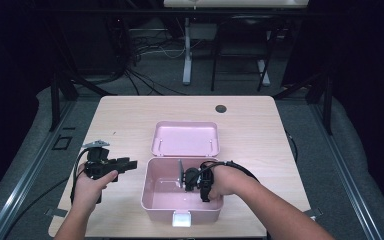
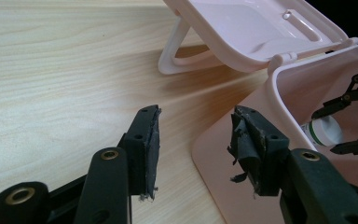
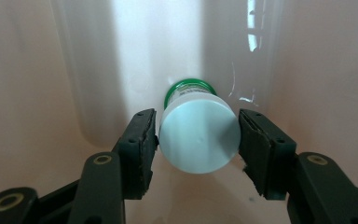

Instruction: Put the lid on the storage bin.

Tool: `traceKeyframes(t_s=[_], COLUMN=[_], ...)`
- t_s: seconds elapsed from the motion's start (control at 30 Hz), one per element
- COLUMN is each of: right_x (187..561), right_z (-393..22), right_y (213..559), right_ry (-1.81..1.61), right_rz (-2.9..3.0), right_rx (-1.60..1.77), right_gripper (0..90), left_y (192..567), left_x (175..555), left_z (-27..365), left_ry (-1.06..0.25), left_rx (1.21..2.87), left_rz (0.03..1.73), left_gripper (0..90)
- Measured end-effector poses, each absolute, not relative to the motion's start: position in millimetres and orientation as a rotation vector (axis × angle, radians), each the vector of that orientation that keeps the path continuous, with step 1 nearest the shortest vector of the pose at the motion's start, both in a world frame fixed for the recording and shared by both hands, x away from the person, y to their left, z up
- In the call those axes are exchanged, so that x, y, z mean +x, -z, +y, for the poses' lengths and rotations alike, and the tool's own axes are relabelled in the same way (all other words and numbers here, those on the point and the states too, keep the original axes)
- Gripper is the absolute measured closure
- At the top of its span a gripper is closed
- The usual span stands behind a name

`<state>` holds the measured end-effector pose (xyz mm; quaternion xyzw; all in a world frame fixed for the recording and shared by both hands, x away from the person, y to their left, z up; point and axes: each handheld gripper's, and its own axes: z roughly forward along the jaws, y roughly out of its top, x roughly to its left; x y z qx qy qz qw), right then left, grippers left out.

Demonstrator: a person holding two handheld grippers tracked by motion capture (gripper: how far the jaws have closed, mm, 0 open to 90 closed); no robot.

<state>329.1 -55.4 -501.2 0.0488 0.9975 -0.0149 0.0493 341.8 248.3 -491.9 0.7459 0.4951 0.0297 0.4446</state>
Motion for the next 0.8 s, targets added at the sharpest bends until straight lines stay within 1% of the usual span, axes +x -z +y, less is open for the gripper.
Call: traceKeyframes(t_s=[0.2,0.5,0.8], right_x=[330,327,326], right_z=[-56,-59,-64], right_y=[495,478,456], right_ry=[0.016,-0.046,-0.136], right_rz=[3.034,3.021,3.005], right_rx=[0.166,0.195,0.315], right_gripper=[47.1,47.2,46.8], left_y=[492,491,488], left_x=[342,341,340], left_z=[248,248,247], left_ry=[-0.075,-0.073,-0.074], left_rx=[1.849,1.845,1.844], left_rz=[1.226,1.225,1.211], left_gripper=[52.2,52.2,52.2])
